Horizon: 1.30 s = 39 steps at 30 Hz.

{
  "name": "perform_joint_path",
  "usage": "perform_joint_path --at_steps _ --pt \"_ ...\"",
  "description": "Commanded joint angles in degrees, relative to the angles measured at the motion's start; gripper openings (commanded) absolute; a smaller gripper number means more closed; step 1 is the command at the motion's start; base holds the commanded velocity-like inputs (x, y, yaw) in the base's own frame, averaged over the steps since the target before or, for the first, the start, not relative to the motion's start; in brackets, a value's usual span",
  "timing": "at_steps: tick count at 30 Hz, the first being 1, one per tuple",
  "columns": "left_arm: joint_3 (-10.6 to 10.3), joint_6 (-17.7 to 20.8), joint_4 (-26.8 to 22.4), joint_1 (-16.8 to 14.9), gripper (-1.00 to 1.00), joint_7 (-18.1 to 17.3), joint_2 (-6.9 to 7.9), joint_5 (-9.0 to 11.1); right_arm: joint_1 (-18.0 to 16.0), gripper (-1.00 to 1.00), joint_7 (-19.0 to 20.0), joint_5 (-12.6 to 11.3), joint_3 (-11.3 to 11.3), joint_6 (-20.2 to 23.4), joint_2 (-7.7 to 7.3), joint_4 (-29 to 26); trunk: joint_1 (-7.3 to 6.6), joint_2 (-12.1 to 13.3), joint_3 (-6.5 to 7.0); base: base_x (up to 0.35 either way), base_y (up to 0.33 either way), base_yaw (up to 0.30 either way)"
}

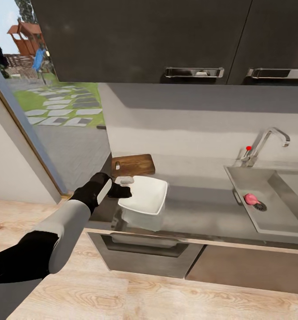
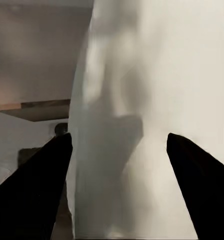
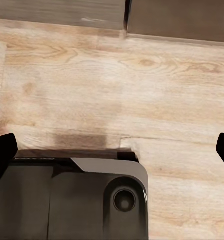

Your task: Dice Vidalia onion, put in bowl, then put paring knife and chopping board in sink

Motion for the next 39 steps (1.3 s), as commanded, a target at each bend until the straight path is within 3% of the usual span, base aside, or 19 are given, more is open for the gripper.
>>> perform_joint_path --at_steps 1,21,39 --pt "-0.3 0.2 -0.1 0.0 -1.00 0.1 0.05 0.3 0.0 1.00 0.0 0.1 0.0 -0.1 0.01 0.0 0.03 -0.1 -0.10 0.000 0.000 0.000" --pt "-0.3 0.2 -0.1 0.0 -1.00 0.1 0.05 0.4 0.0 1.00 0.0 0.1 0.0 -0.1 0.01 0.0 0.03 -0.1 -0.05 0.000 0.000 0.000" --pt "-0.3 0.3 -0.1 0.0 -1.00 0.0 -0.02 0.5 0.0 1.00 0.0 0.1 0.0 -0.1 0.01 0.0 0.03 -0.1 1.42 0.000 0.000 0.000"
